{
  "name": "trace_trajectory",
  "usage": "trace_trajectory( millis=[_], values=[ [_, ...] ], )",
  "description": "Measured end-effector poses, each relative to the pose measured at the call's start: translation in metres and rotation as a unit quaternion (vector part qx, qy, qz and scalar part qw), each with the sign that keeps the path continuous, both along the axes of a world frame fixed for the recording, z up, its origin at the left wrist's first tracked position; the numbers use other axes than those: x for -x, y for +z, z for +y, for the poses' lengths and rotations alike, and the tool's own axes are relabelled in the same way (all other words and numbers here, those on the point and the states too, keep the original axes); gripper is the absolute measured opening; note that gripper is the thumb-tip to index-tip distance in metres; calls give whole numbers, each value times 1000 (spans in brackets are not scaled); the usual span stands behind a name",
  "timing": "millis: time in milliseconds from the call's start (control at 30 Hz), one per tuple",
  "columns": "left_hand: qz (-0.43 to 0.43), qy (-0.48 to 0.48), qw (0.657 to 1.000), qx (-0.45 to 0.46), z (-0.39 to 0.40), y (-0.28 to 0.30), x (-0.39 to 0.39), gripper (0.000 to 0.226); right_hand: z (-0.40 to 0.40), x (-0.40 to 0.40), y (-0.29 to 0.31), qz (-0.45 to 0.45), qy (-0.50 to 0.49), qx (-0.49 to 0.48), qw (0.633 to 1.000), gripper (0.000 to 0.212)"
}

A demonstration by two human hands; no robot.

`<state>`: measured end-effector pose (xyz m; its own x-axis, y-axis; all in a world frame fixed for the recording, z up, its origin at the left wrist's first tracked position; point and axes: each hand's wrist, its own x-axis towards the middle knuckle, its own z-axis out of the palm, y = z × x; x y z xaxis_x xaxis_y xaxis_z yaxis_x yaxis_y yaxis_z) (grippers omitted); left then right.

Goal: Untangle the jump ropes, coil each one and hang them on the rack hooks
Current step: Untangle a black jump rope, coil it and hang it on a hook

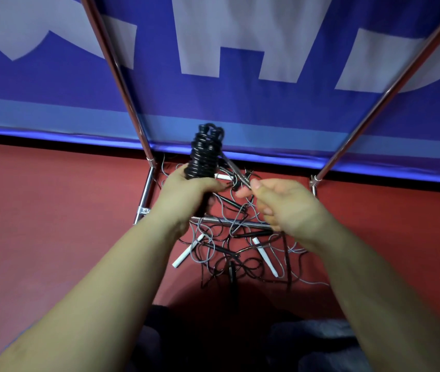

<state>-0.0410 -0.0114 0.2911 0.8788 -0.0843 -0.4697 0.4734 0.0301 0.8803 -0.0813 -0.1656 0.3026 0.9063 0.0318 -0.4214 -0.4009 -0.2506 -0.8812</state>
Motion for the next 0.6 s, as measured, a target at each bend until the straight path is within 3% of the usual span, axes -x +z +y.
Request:
trace_trajectory(
  millis=[200, 267, 333, 400, 500, 600],
  values=[
    [82, 81, 993, -12, 5, -11, -4, 21, 15, 9, 6, -41, 152, 164, 974, 33],
    [33, 57, 989, -134, 13, -20, -8, 19, 22, 14, 13, -70, 203, 177, 961, 34],
    [-53, -45, 944, -323, 17, -27, -7, 15, 26, 17, 18, -104, 226, 182, 951, 30],
    [-86, -140, 888, -430, 15, -30, -2, 16, 24, 17, 20, -114, 221, 195, 949, 29],
    [-101, -265, 828, -484, 10, -25, 7, 14, 19, 16, 26, -119, 208, 208, 948, 23],
    [-177, -399, 760, -482, 0, -18, 20, 25, 11, 13, 28, -148, 186, 214, 948, 21]
  ],
)
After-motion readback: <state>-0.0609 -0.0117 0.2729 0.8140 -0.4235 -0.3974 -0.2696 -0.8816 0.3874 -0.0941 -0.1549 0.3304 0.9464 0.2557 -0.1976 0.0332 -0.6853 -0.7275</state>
